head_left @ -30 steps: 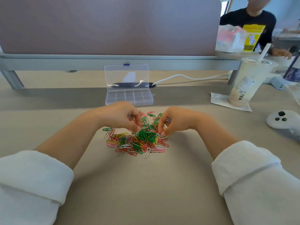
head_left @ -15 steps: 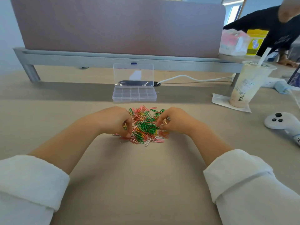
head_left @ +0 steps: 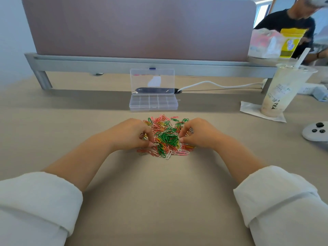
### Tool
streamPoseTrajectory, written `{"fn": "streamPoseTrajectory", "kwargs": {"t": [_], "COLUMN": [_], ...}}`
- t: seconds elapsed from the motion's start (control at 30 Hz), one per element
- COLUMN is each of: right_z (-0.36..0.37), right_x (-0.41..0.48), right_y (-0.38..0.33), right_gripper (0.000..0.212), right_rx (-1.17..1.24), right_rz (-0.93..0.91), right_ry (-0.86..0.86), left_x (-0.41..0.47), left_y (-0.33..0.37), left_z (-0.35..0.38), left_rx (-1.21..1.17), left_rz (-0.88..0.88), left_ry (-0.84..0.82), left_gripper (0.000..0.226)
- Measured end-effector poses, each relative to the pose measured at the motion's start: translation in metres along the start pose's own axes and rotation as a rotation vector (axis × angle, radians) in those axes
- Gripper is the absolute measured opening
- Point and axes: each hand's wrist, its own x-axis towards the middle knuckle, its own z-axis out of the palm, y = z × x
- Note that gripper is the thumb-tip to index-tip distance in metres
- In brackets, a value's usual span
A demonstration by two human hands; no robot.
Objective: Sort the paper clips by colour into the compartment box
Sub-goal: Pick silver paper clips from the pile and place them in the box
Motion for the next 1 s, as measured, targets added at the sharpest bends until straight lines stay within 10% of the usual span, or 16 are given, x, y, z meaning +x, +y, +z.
{"fn": "streamPoseTrajectory", "kwargs": {"t": [1.0], "right_z": [0.0045], "right_x": [-0.0037], "right_y": [-0.0085], "right_gripper": [0.016], "right_rx": [0.324], "right_rz": [-0.007], "right_ry": [-0.017], "left_x": [-0.0039], "left_y": [-0.0002], "left_z": [-0.0004], "left_rx": [-0.625], "left_rz": [-0.135], "left_ry": [-0.057], "left_gripper": [0.018]}}
